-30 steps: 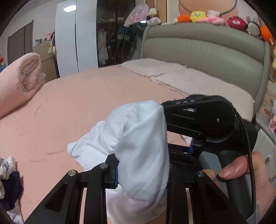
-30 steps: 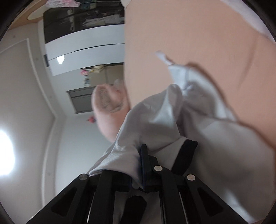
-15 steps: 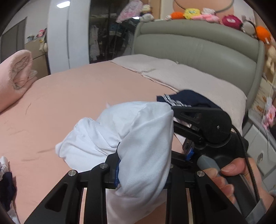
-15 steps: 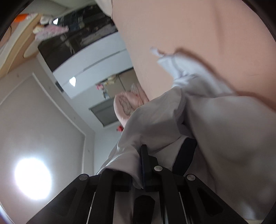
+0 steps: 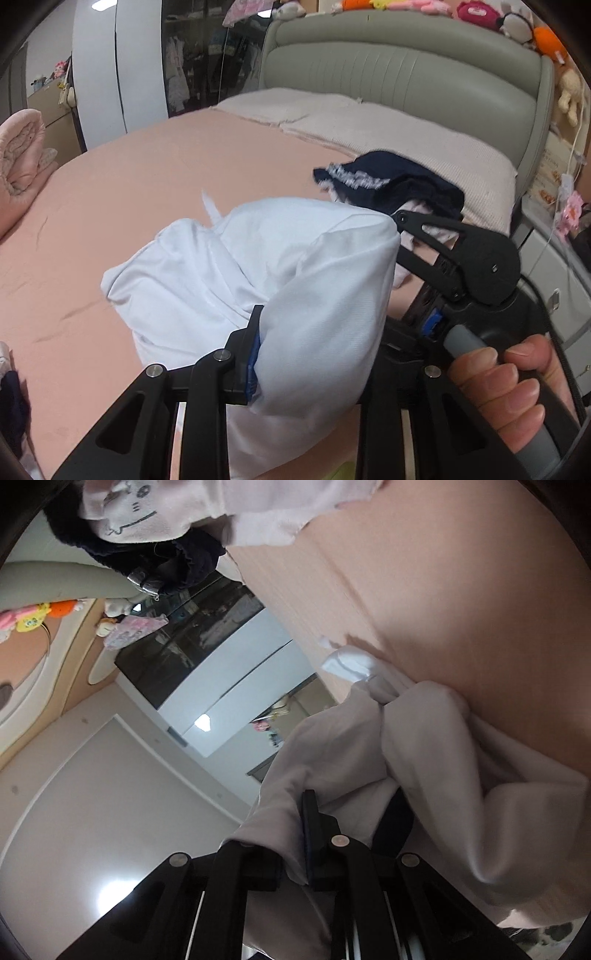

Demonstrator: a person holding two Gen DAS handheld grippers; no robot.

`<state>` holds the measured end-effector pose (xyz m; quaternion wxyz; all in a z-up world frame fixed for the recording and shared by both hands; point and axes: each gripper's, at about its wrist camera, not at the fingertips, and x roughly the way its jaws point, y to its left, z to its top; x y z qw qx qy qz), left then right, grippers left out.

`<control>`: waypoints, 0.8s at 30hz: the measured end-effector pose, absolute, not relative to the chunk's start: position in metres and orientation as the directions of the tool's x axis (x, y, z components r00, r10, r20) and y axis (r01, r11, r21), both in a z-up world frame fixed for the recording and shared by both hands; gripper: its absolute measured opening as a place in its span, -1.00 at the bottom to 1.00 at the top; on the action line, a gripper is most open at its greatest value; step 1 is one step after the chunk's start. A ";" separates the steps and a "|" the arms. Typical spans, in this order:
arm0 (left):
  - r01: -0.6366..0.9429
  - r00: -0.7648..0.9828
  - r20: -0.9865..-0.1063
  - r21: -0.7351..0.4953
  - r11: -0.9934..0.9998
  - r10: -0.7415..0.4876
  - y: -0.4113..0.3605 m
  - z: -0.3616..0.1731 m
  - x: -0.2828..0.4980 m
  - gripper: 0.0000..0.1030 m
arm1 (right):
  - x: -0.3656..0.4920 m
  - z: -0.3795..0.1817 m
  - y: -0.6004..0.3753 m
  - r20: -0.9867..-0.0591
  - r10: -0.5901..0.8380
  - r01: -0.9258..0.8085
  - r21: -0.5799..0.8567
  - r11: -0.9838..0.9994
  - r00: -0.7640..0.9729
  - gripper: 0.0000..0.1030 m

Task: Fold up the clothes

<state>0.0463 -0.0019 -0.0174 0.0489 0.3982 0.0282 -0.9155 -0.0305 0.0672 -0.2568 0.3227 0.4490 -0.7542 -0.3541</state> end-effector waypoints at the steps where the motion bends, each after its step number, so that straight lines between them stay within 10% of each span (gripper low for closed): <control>1: 0.116 -0.673 -0.737 -0.015 -0.993 -0.068 -0.003 -0.019 0.048 -0.49 | -0.031 -0.255 0.069 0.122 -0.919 -0.448 0.844 0.296 -0.376 -0.85; 7: 0.141 -0.653 -0.756 -0.062 -0.988 -0.046 -0.011 -0.021 0.054 -0.07 | -0.023 -0.236 0.113 -0.115 -0.926 -0.433 0.900 0.056 -0.359 0.25; 24: 0.068 -0.609 -0.790 -0.140 -0.988 0.070 -0.004 -0.003 0.074 0.15 | -0.022 -0.148 0.191 -0.516 -0.833 -0.057 0.855 -0.516 -0.201 0.43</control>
